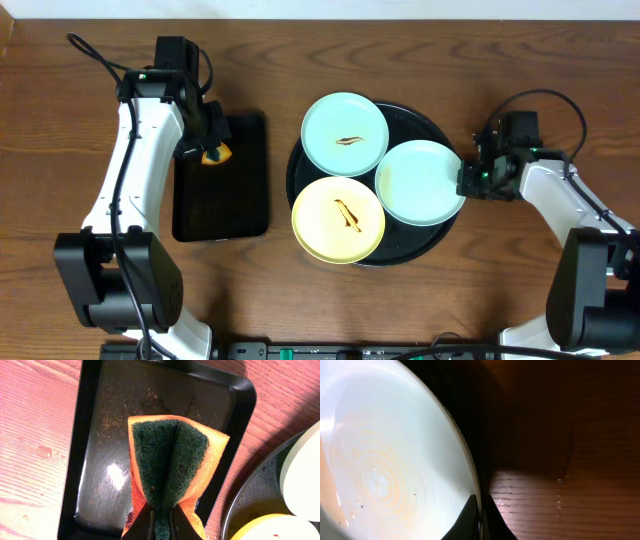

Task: Clean dirty plates on tray and stack at the side
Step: 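Return the sponge with the left gripper above the black tray, then lift the pale blue plate with the right gripper, place it right of tray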

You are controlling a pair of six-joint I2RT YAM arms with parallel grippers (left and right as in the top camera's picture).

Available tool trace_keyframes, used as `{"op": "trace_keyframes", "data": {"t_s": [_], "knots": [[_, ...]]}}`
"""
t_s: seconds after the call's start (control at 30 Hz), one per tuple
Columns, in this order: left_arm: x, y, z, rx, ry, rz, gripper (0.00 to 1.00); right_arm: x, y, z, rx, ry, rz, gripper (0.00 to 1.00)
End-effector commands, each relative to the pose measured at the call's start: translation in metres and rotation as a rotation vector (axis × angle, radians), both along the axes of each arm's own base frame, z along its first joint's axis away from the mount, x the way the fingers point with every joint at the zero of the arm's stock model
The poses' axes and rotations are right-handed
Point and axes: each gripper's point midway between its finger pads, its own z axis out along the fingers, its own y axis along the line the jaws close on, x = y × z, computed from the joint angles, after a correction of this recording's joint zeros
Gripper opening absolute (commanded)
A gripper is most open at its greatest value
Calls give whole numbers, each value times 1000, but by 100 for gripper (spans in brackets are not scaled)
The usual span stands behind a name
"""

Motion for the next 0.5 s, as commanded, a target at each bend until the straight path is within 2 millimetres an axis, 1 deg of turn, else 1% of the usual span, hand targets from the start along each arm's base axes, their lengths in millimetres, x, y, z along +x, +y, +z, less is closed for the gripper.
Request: {"op": "trace_keyframes", "data": {"t_s": [0.0, 0.1, 0.23, 0.37, 0.47], "knots": [[-2, 2, 9, 11, -22, -7, 8, 18, -19, 28, -118, -93, -17, 1], [-2, 2, 9, 11, -23, -7, 8, 29, -21, 59, -158, -189, 22, 1], [-2, 2, 9, 11, -24, -7, 8, 33, -22, 93, -257, -289, 80, 1], [-2, 2, 9, 11, -24, -7, 8, 31, -20, 116, -430, -344, 164, 1], [-2, 2, 9, 11, -24, -7, 8, 30, -12, 127, -562, -366, 219, 1]]}}
